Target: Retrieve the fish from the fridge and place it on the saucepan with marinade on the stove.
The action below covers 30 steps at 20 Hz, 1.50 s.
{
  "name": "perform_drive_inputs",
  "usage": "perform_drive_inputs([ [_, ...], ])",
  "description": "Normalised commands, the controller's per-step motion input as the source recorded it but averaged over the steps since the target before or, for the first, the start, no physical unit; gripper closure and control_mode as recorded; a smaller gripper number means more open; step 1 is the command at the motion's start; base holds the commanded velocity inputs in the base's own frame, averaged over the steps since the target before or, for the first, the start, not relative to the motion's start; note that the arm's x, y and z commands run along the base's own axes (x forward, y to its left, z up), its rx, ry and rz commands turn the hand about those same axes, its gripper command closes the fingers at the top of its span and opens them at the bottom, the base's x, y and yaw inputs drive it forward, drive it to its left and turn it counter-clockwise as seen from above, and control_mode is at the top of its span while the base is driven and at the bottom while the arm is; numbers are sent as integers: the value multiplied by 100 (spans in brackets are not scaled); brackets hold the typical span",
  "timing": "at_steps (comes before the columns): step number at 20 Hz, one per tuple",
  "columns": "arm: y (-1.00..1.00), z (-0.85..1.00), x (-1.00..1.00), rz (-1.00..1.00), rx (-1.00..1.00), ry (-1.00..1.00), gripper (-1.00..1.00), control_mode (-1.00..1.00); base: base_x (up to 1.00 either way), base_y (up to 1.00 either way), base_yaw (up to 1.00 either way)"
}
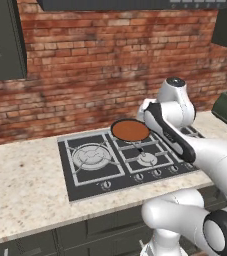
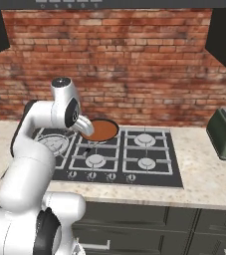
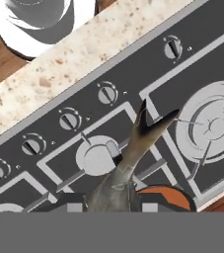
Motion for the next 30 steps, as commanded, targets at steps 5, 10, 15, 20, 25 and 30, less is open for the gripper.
perform_drive_inputs([
  [5, 2, -13, 43, 0, -2, 0, 100, -100, 0, 0, 0],
  [10, 0, -21, 46, 0, -1, 0, 100, -100, 0, 0, 0],
  [15, 0, -32, 44, 0, -3, 0, 100, -100, 0, 0, 0],
  [20, 0, -33, 44, 0, -3, 0, 100, -100, 0, 0, 0],
  [25, 0, -28, 43, 0, -3, 0, 100, -100, 0, 0, 0],
  [30, 0, -15, 40, 0, -1, 0, 100, -100, 0, 0, 0],
])
